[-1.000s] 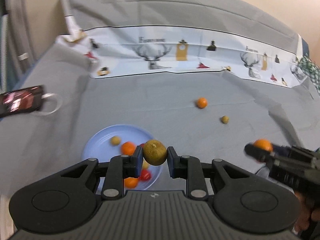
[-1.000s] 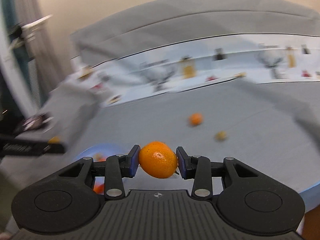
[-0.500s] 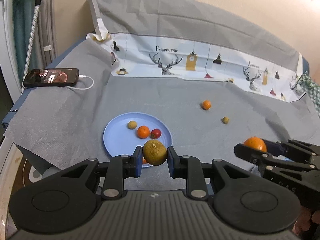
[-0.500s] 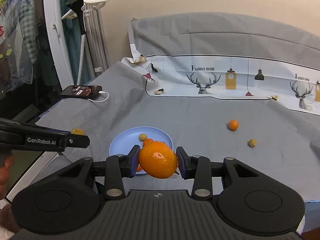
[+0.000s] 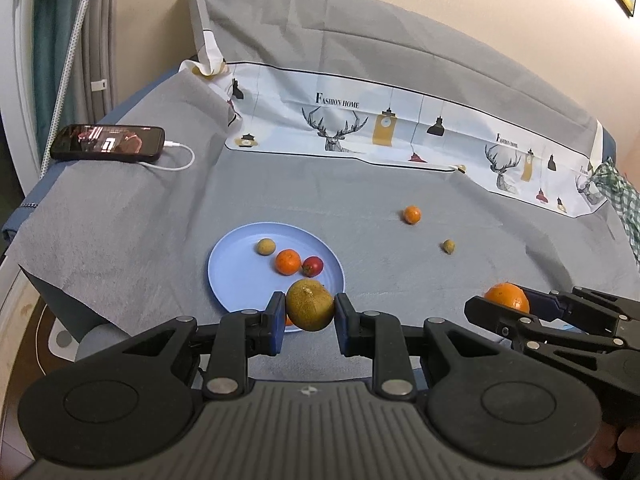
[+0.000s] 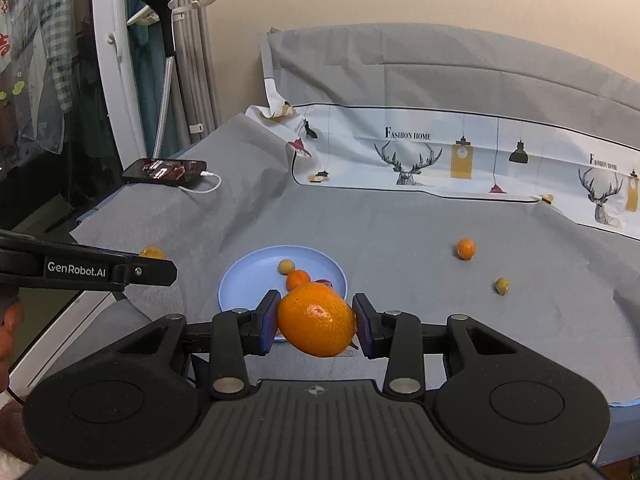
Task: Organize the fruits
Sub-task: 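Carry the orange and yellow fruit over the blue plate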
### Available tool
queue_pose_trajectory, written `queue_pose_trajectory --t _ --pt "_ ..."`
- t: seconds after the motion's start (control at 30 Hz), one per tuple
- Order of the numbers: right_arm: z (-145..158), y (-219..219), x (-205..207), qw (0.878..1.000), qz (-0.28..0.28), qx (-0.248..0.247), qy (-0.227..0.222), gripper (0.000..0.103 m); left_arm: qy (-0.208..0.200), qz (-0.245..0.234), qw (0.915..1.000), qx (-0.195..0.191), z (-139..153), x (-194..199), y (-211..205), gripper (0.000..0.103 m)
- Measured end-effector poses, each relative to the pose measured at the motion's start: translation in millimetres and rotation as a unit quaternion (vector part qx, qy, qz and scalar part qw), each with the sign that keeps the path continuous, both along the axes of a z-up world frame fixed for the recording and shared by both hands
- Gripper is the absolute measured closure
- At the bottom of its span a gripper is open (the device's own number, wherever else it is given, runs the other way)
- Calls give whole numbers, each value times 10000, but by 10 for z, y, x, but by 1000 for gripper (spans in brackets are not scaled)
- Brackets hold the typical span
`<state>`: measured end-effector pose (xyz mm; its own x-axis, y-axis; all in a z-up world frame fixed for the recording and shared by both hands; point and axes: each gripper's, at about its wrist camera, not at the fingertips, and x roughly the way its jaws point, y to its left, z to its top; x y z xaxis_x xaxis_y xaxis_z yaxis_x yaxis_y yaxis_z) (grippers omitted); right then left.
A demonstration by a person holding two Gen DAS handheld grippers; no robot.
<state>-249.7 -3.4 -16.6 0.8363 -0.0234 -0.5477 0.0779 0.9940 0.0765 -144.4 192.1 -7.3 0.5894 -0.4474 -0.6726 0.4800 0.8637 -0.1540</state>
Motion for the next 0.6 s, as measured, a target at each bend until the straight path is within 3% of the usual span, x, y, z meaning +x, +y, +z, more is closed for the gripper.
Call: queue_pose_trajectory --t 0.3,0.6 --pt "-89 19 155 9997 66 -55 211 62 188 61 9997 119 -136 219 -17 75" --pt "-264 97 529 9983 347 -287 365 62 313 219 9988 317 -255 676 -108 75"
